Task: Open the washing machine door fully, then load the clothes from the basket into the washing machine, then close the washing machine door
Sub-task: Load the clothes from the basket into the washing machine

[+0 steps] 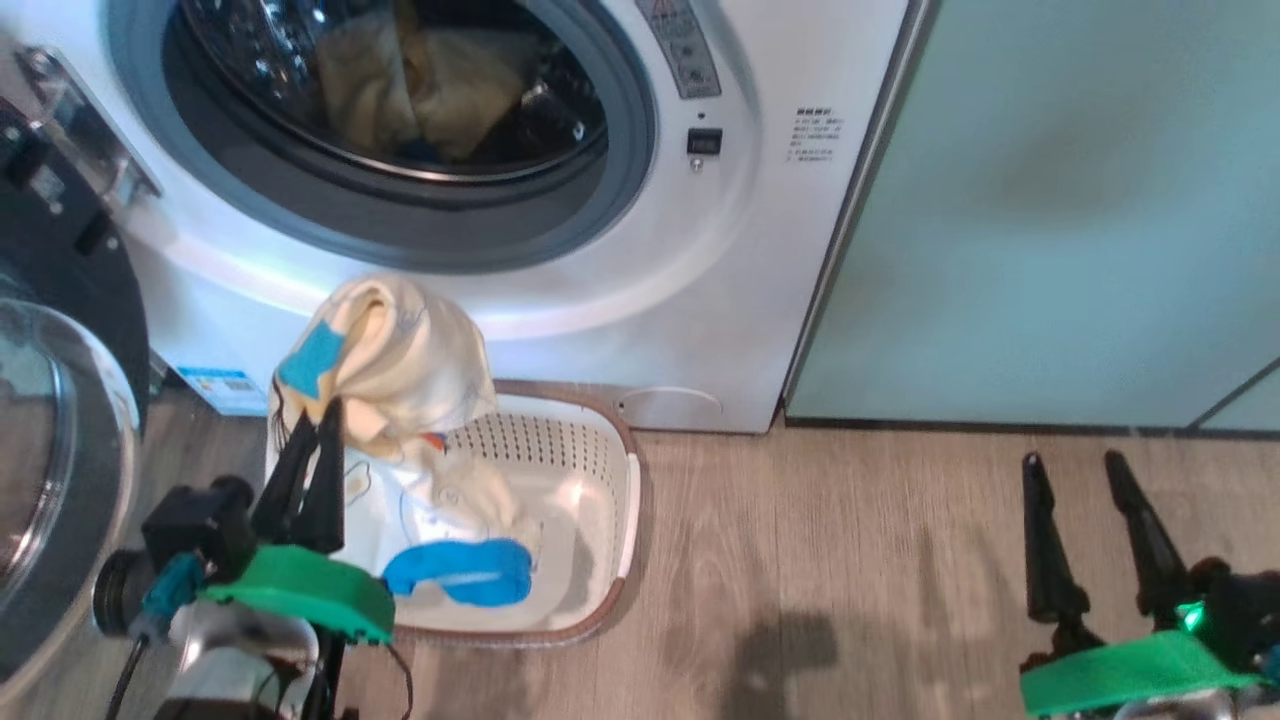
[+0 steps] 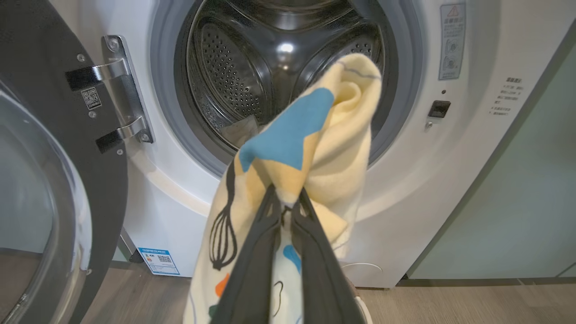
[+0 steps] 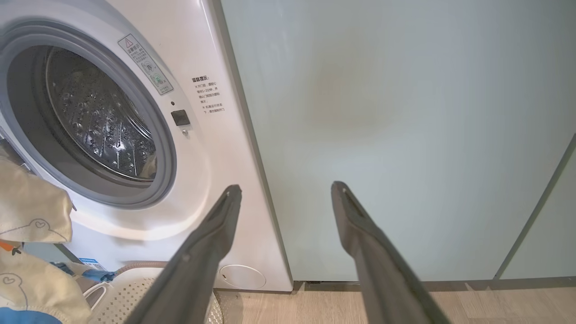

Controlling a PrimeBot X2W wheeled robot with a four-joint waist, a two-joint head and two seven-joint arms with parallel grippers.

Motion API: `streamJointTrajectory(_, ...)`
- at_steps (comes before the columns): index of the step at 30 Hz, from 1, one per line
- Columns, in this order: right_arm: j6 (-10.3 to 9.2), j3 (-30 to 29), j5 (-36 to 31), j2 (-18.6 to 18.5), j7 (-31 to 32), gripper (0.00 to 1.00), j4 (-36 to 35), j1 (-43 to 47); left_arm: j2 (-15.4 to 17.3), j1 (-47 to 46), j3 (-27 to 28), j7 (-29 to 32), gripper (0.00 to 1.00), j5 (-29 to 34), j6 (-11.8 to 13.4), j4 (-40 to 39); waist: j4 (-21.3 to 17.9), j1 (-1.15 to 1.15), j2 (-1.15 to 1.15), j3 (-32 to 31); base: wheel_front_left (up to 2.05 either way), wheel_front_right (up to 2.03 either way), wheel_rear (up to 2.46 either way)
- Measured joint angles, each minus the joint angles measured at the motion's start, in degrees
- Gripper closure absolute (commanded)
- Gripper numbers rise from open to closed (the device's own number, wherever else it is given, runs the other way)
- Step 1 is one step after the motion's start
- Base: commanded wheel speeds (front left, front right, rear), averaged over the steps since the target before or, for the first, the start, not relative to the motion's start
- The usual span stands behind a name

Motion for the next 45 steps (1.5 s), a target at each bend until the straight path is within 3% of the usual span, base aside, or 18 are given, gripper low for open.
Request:
streamJointTrajectory(9, 0.0, 0.83, 0.0, 0.0, 0.0, 0.0, 0.48, 3.07, 0.48, 5.32, 0.0, 2.31, 1.0, 0.0, 1.35, -3.05, -0.16, 0.0, 0.0, -4.49, 0.0, 0.0, 0.0)
streamJointTrajectory(21, 0.0, 1.0, 0.01, 0.0, 0.0, 0.0, 0.49, 3.57, 0.54, 6.25, -0.02, 2.8, 1.0, -0.08, 1.49, -3.76, -0.52, 0.01, 0.0, -5.08, 0.0, 0.0, 0.0)
streamJointTrajectory(33, 0.0, 1.21, 0.01, 0.0, 0.0, 0.0, 0.43, 3.49, 0.55, 5.52, -0.13, 2.78, 1.0, -1.29, 1.41, -2.42, -0.51, 0.01, 0.0, -3.71, 0.0, 0.0, 0.0)
streamJointTrajectory(45, 0.0, 1.49, 0.02, 0.0, 0.0, 0.0, -0.38, 2.19, 0.92, -3.84, 0.09, 2.55, 1.0, -2.96, 0.51, 2.02, -1.92, 0.01, 0.0, 1.84, 0.0, 0.0, 0.0)
